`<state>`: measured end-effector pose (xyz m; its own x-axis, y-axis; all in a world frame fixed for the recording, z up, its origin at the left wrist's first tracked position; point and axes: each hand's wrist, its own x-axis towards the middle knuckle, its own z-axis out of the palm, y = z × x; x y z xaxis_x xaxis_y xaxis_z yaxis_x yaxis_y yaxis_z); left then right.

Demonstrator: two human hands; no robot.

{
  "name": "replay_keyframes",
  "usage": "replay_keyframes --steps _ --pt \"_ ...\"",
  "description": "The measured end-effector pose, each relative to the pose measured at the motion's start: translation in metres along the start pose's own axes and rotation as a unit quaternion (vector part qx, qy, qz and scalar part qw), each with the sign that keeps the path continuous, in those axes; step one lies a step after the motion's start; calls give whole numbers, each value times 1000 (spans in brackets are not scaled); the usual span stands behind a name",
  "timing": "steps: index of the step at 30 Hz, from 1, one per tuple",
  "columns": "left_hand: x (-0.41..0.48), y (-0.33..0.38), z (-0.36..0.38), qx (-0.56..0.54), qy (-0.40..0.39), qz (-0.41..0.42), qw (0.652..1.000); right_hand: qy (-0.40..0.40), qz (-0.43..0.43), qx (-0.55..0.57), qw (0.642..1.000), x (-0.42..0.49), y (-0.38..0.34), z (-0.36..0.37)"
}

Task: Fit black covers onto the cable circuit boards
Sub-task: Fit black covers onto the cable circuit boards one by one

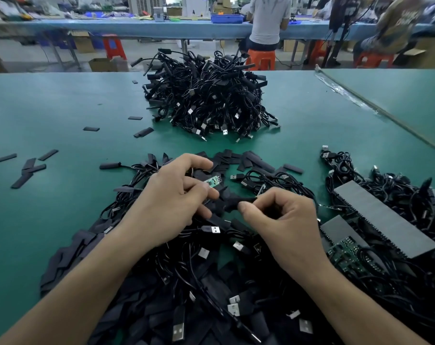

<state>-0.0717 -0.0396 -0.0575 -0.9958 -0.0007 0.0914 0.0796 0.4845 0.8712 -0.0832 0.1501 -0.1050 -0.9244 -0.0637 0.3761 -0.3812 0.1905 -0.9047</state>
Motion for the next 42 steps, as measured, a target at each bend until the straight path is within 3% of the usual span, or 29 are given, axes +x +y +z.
replay_keyframes --steps 5,15,21,29,32,36,42 --pt "-2 4 3 -38 -45 -10 998 -35 5 117 993 2 2 -1" --pt "-3 1 3 -30 -42 19 998 -63 -5 75 995 1 4 4" --pt "-3 2 5 -31 -41 20 998 -76 -2 108 991 0 5 4" --pt "-3 5 7 -41 -25 16 999 -52 -28 8 998 1 2 1" --pt "1 3 3 -68 -43 -17 997 -36 -21 23 999 1 1 1" --pt "2 -2 0 -55 -85 1 995 -22 -27 54 998 2 0 1" --pt "4 -4 -2 -95 -65 11 993 -16 -22 81 996 3 0 1"
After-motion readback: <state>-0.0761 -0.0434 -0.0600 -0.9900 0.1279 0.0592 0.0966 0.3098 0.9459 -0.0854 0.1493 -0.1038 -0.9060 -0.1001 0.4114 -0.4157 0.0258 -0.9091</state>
